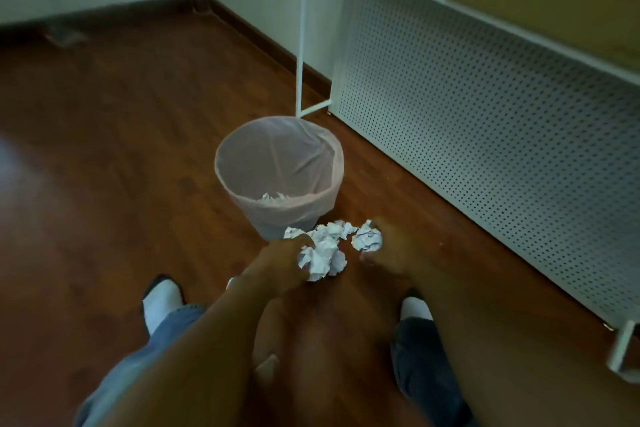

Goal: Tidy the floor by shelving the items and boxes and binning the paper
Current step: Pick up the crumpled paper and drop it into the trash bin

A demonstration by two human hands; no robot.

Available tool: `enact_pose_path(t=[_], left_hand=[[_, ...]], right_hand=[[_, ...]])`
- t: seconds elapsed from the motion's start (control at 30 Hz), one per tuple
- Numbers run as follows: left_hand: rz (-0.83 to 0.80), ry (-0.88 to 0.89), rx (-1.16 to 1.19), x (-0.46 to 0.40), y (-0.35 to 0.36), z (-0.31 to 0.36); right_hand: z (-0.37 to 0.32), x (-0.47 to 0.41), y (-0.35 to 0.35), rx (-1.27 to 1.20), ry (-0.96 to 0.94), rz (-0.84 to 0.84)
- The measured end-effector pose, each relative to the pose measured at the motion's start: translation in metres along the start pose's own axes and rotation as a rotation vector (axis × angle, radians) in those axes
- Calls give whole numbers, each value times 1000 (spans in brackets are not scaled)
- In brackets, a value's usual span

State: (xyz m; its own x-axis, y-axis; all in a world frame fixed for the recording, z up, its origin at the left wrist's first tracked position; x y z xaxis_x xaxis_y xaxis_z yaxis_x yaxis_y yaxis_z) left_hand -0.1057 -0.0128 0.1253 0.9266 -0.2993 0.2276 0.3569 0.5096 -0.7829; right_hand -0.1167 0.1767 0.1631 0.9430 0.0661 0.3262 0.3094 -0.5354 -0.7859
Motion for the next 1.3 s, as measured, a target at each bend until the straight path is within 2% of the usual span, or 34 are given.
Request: enact_pose_path(t=[0.17,0.33,0.57,0.77,1.03,1.13,1.3], left_hand=[[147,67,86,21,-55,10],[310,130,209,33,-97,18],[473,52,303,19,-131,-7],[523,32,279,-8,-153,-18],[383,-179,246,-55,-155,-59],[344,-220,323,-69,-158,-70],[387,-220,291,-86,-173,-82]], right_hand=[[-34,8,-34,-12,-104,112],[-41,-1,-37,-10,-135,170],[-55,-31,-50,-133,-114,291],[-68,-59,-52,-64,-146,314],[-84,-89,-51,54,-159,269],[-91,-104,-52,77,-170,261],[-100,-126,-48,67,-160,249]])
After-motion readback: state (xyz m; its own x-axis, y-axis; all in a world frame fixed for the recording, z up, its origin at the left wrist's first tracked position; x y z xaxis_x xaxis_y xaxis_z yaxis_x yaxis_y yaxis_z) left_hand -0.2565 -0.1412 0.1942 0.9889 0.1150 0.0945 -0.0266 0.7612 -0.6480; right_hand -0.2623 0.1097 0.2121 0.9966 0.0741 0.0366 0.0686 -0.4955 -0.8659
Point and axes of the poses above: each hand's wrist, its own x-axis away from the middle knuckle, its own y-axis out of the palm, z = x × y, the point moved 10 cm from there along -x, towards the middle knuckle, and after that the axes turned 2 degrees about -x, right-handed, at the moved point
